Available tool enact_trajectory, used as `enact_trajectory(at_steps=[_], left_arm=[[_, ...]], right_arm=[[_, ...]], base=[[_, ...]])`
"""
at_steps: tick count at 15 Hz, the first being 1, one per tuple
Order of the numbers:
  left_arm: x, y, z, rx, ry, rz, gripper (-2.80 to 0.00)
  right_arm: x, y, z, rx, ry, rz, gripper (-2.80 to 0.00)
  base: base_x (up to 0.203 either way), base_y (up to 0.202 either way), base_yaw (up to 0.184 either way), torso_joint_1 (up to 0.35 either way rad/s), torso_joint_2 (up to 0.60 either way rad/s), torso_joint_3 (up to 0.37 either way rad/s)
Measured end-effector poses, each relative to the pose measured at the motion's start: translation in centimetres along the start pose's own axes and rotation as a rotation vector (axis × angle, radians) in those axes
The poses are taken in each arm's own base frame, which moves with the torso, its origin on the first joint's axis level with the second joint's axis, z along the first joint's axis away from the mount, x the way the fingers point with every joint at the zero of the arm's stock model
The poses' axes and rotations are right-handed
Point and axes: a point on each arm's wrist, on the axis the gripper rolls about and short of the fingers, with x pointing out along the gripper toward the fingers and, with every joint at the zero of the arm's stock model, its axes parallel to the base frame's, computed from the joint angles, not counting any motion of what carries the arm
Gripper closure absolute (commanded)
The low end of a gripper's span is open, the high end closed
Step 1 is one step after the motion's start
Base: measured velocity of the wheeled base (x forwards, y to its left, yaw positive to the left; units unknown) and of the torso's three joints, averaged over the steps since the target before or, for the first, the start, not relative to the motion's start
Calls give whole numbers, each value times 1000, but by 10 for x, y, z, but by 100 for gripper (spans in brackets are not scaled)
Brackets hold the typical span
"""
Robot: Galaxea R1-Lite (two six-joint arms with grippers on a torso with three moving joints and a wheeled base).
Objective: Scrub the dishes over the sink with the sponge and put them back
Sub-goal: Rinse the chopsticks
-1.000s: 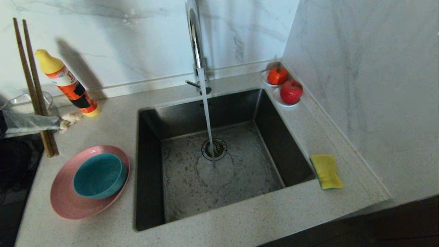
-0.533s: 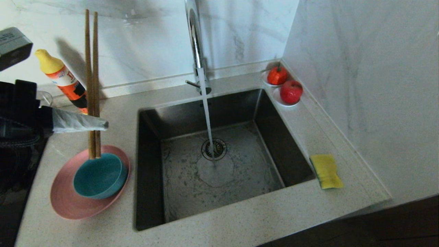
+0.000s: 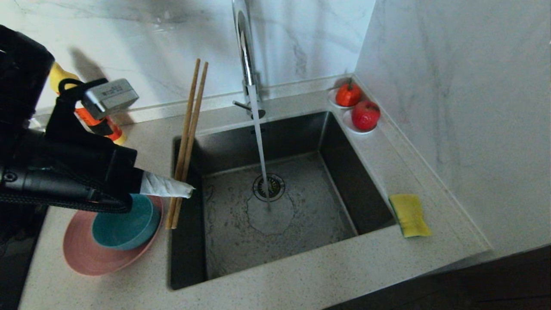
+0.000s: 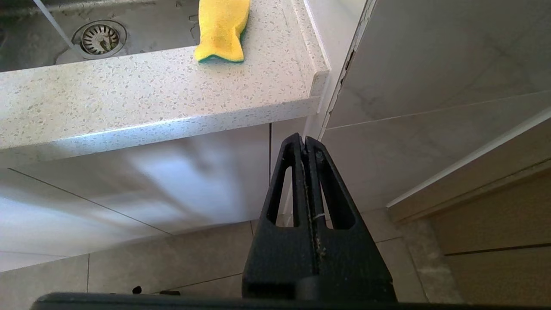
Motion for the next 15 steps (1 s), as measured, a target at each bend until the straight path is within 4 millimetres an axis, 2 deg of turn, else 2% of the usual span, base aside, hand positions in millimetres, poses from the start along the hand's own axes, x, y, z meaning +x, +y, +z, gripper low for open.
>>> enact_trajectory(at_steps=[5, 10, 15], left_arm=[[35, 18, -22, 67, 128, 19, 0], [70, 35, -40, 83, 151, 59, 0], [97, 40, -45, 139, 91, 49, 0]], right_arm=[[0, 0, 0, 0, 0, 0, 0], [0, 0, 0, 1, 0, 0, 0], [0, 0, 0, 0, 0, 0, 0]], base=[[0, 0, 0, 0, 0, 0], [0, 0, 0, 0, 0, 0], [0, 0, 0, 0, 0, 0]])
